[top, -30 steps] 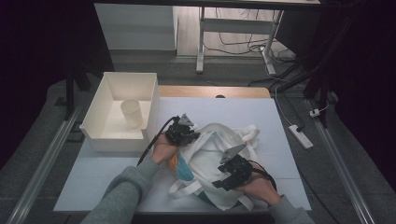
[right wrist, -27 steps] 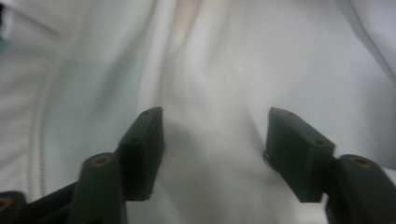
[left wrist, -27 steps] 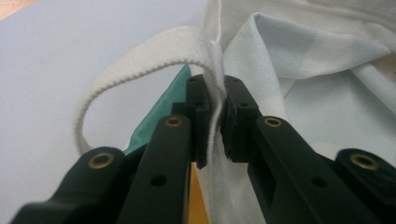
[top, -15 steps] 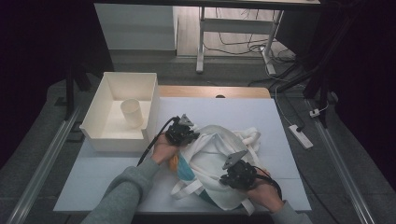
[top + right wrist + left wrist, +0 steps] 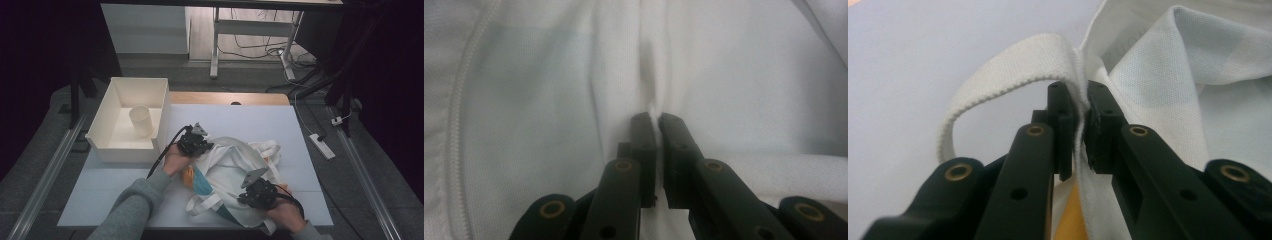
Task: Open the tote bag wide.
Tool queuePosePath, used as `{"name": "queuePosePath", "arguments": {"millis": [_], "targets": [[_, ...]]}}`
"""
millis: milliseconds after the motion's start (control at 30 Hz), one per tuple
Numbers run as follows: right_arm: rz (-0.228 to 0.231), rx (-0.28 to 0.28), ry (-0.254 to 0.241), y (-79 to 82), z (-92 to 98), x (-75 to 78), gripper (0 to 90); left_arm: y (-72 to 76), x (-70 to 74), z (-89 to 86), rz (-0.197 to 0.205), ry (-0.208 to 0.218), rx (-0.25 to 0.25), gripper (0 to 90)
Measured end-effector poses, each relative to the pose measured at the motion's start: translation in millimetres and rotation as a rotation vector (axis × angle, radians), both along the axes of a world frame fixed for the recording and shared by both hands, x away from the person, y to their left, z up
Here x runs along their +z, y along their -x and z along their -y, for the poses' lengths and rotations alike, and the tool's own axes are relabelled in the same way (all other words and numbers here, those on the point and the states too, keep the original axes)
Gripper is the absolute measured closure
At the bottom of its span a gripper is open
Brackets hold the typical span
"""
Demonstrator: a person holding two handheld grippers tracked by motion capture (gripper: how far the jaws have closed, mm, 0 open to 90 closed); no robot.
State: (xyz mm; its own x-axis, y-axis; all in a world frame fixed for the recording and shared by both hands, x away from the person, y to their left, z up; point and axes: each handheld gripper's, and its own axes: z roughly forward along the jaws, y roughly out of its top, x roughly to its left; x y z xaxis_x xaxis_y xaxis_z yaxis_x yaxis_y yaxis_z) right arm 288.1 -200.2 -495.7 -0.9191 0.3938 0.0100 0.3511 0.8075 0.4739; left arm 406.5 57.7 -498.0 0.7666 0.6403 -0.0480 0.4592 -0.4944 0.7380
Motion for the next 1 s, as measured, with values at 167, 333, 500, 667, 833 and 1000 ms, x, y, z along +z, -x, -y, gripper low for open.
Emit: {"name": "queuePosePath", "arguments": {"millis": [167,333,500,667,833,1000], "targets": [[-0.008,0.005,-0.008,-1.5,1.1,-0.7,85.3,1.2,2.8,-0.7,-0.001,0.001,-0.002,80.9],[-0.022,-0.002,-0.032,-3.1,3.1,-1.8,84.9,12.1,23.0,-4.0,0.039,0.04,-0.031,70.6],[-0.031,-0.004,-0.04,-4.4,3.5,-2.3,84.5,31.0,46.0,-2.7,0.073,0.059,-0.085,61.6],[-0.037,-0.007,-0.042,-5.3,3.8,-2.7,84.5,48.7,56.8,10.9,0.125,0.036,-0.114,57.8],[-0.045,-0.01,-0.051,-6.3,4.6,-3.3,84.5,62.0,69.1,16.2,0.204,0.053,-0.109,55.7],[-0.053,-0.014,-0.06,-7.2,5.3,-4.0,84.5,67.2,75.5,19.2,0.181,0.076,-0.154,55.6]]}}
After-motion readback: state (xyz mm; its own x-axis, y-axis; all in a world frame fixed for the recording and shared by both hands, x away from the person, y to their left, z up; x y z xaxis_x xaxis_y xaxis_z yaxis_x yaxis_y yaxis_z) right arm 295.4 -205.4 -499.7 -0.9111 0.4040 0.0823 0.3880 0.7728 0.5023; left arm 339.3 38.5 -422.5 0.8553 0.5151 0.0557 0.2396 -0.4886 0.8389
